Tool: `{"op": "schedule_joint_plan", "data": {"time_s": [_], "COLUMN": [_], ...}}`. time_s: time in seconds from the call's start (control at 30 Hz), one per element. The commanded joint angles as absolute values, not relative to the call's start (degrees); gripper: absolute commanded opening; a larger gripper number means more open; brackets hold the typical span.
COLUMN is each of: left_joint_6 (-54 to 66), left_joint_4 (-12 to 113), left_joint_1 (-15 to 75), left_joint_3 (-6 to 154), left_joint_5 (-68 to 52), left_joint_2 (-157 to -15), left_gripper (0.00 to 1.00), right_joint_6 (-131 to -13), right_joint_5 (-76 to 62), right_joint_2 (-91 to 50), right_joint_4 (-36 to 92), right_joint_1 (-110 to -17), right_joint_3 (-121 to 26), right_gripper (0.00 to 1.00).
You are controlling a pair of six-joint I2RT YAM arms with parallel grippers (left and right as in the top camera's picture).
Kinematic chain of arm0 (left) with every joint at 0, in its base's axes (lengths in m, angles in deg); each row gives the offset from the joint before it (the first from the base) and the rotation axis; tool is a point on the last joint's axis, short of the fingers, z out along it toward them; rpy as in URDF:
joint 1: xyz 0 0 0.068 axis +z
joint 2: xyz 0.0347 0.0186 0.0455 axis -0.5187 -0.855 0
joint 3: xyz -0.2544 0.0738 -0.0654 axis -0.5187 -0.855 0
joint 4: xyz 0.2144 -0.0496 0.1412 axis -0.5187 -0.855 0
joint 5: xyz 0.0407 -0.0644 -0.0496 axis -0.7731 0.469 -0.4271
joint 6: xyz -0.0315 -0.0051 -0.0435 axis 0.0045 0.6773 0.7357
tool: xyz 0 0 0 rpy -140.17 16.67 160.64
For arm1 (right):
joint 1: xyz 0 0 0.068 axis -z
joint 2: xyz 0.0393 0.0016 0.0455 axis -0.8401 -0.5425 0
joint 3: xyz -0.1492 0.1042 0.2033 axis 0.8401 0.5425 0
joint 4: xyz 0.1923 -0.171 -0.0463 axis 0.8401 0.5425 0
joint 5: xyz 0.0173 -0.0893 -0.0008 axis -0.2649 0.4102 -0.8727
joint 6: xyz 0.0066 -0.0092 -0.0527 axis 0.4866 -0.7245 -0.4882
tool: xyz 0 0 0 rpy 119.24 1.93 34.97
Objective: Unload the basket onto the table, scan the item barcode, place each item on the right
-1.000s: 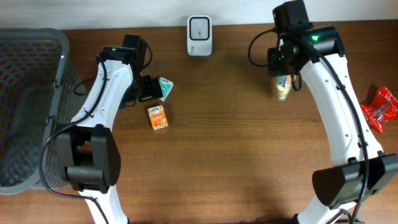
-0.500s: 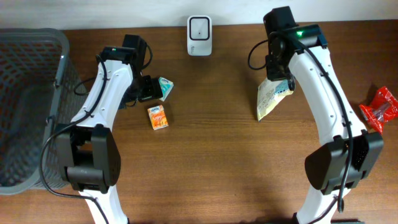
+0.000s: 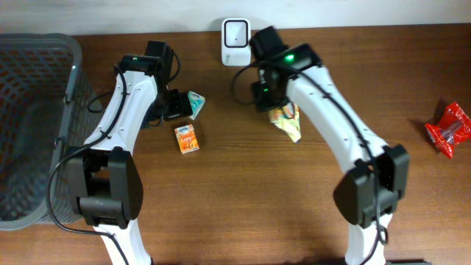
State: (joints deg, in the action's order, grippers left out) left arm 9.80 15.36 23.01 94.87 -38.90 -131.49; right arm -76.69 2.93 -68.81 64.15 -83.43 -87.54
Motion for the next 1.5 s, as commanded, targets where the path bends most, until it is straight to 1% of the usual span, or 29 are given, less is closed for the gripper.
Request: {"op": "schedule_joint_plan", "data": {"time_s": [0.0,0.03,0.07,0.2,0.23,0.27,0.43,0.6,0.63,0.67,0.7,0.73,0.77,0.83,0.87,0.97,1.0,1.07,1.13,1.17,1.2,1.4,1.47], "left_joint_6": [9.9,9.9,9.9,9.9,9.9,9.9,9.9,9.9,9.9,9.9,9.9,9.9,9.9,9.9,9.9,9.9,9.9,9.9,9.9,9.9,9.9,9.9,9.9], "left_joint_4": [15.3,15.3,15.3,15.3,15.3,15.3,15.3,15.3,15.3,15.3,15.3,15.3,15.3,15.3,15.3,15.3,15.3,15.3,15.3,15.3,15.3,15.3,15.3], "left_joint_1": [23.0,23.0,23.0,23.0,23.0,23.0,23.0,23.0,23.0,23.0,23.0,23.0,23.0,23.0,23.0,23.0,23.0,23.0,23.0,23.0,23.0,23.0,23.0], "left_joint_3": [95.0,95.0,95.0,95.0,95.0,95.0,95.0,95.0,95.0,95.0,95.0,95.0,95.0,95.0,95.0,95.0,95.0,95.0,95.0,95.0,95.0,95.0,95.0], "left_joint_5": [-38.5,-38.5,-38.5,-38.5,-38.5,-38.5,-38.5,-38.5,-38.5,-38.5,-38.5,-38.5,-38.5,-38.5,-38.5,-38.5,-38.5,-38.5,-38.5,-38.5,-38.5,-38.5,-38.5], "left_joint_2": [-130.8,-130.8,-130.8,-130.8,-130.8,-130.8,-130.8,-130.8,-130.8,-130.8,-130.8,-130.8,-130.8,-130.8,-130.8,-130.8,-130.8,-130.8,-130.8,-130.8,-130.8,-130.8,-130.8], "left_gripper": [0.99,0.99,0.99,0.99,0.99,0.99,0.99,0.99,0.99,0.99,0.99,0.99,0.99,0.99,0.99,0.99,0.99,0.99,0.99,0.99,0.99,0.99,0.99], "right_joint_6": [-75.8,-75.8,-75.8,-75.8,-75.8,-75.8,-75.8,-76.2,-74.5,-71.2,-64.7,-57.2,-51.5,-43.3,-42.5,-45.0,-45.0,-44.4,-42.3,-40.3,-38.9,-38.5,-39.5], "right_joint_5": [-13.2,-17.1,-19.8,-25.5,-25.7,-25.7,-25.7,-23.9,-22.5,-20.7,-16.8,-12.2,-8.7,-3.9,-2.8,0.8,1.6,1.3,1.5,1.6,1.6,1.8,1.6], "right_joint_2": [-71.7,-71.7,-71.6,-70.5,-70.1,-69.8,-69.8,-69.9,-69.9,-70.0,-70.0,-70.0,-70.0,-70.0,-70.0,-70.3,-70.4,-71.3,-72.3,-72.7,-73.1,-75.7,-76.5], "right_joint_4": [61.9,61.3,61.0,62.3,62.6,62.6,64.1,67.1,66.6,66.3,66.2,66.3,66.3,65.6,64.5,60.0,59.7,59.6,59.5,59.3,58.7,53.0,53.2], "right_joint_1": [-85.4,-85.7,-85.7,-83.3,-82.0,-80.9,-75.1,-74.0,-74.0,-74.0,-74.0,-74.0,-74.0,-74.1,-74.1,-74.1,-74.1,-74.0,-74.0,-74.1,-74.1,-74.4,-74.4], "right_joint_3": [-87.6,-87.7,-87.7,-90.2,-90.9,-91.3,-91.1,-90.6,-90.2,-89.9,-89.4,-88.7,-88.0,-86.0,-85.0,-81.4,-80.4,-79.2,-78.5,-78.0,-77.3,-71.1,-68.6], "right_gripper": [0.33,0.56,0.66,0.88,0.96,0.99,0.99,0.99,0.99,0.99,0.98,0.91,0.88,0.88,0.88,0.89,0.92,0.93,0.91,0.87,0.86,0.86,0.86]}}
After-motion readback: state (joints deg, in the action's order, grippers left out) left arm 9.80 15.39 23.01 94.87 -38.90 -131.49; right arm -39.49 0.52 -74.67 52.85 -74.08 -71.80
